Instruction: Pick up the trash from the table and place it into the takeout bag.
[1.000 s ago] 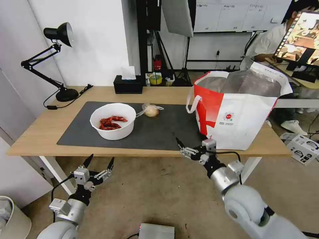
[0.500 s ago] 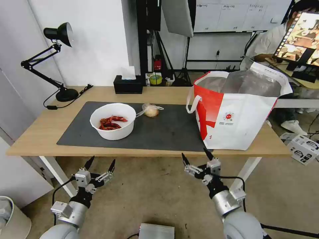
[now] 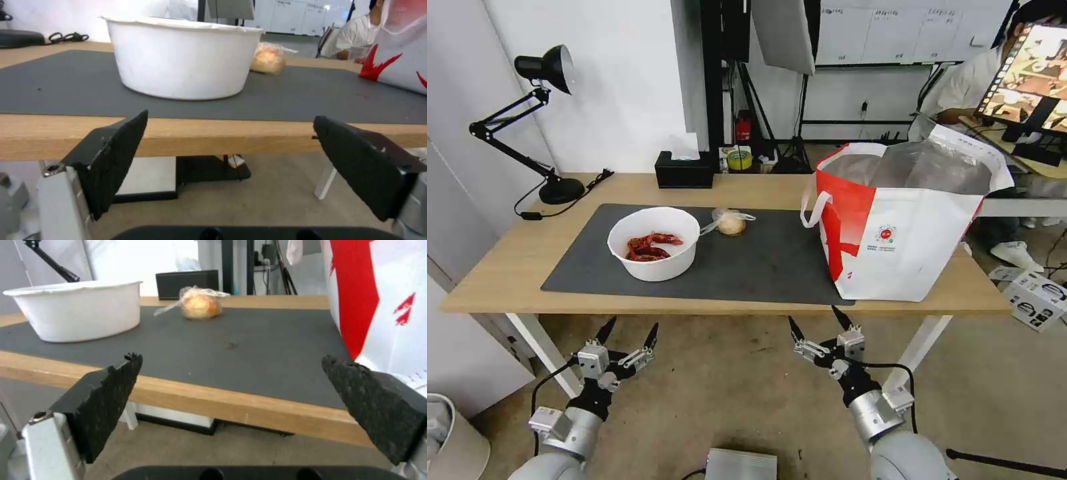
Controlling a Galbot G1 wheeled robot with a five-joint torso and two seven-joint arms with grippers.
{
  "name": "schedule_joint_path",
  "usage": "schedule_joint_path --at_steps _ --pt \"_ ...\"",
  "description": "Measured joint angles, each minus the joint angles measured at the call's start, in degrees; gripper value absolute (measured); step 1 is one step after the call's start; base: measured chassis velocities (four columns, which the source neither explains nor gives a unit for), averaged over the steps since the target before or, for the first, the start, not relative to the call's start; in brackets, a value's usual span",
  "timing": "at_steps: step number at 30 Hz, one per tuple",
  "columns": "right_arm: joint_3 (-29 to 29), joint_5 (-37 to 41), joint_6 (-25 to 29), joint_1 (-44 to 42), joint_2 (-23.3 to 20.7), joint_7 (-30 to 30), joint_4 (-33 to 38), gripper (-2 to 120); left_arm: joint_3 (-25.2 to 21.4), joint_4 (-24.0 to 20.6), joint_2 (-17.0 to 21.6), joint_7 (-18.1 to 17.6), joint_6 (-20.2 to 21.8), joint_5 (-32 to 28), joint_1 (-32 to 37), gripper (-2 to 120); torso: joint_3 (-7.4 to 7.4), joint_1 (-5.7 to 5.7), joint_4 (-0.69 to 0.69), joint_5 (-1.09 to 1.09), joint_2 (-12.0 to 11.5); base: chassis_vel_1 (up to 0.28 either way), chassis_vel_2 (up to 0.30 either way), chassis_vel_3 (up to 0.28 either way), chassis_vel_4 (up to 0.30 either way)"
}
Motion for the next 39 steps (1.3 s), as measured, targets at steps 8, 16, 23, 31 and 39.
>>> schedule_joint_path --at_steps 8,16,23,31,39 --pt "-4.03 3.05 -4.12 8.09 -0.88 -0.61 -1.06 100 0.15 0.33 0.75 0.05 0.01 -0.44 -1.06 100 0.00 0.00 0.00 -0.01 0.00 0.000 0.000 0.000 0.000" --pt "-10.25 6.61 -7.40 20.74 0.92 0.53 -6.63 100 -0.18 0.26 1.08 -0.03 0.24 -0.62 -1.39 100 0.00 0.00 0.01 -0.01 0.00 0.000 0.000 0.000 0.000" --pt "-15.69 10.62 -9.65 33.64 2.99 1.97 -13.59 100 -0.82 0.14 1.51 -0.11 0.45 -0.74 -1.09 100 0.00 0.01 0.01 -0.01 0.00 0.000 0.000 0.000 0.000" --pt "-20.31 16.44 -14.02 46.24 5.79 3.23 -23.32 100 -0.90 0.53 1.27 -0.18 0.59 -0.83 -1.07 100 0.01 0.00 0.00 -0.01 0.00 0.000 0.000 0.000 0.000" --pt "-25.51 20.75 -17.22 60.07 11.30 3.77 -38.09 100 -0.40 1.29 0.62 -0.21 0.49 -0.83 -1.65 100 0.00 0.01 0.00 -0.02 -0.01 0.000 0.000 0.000 0.000"
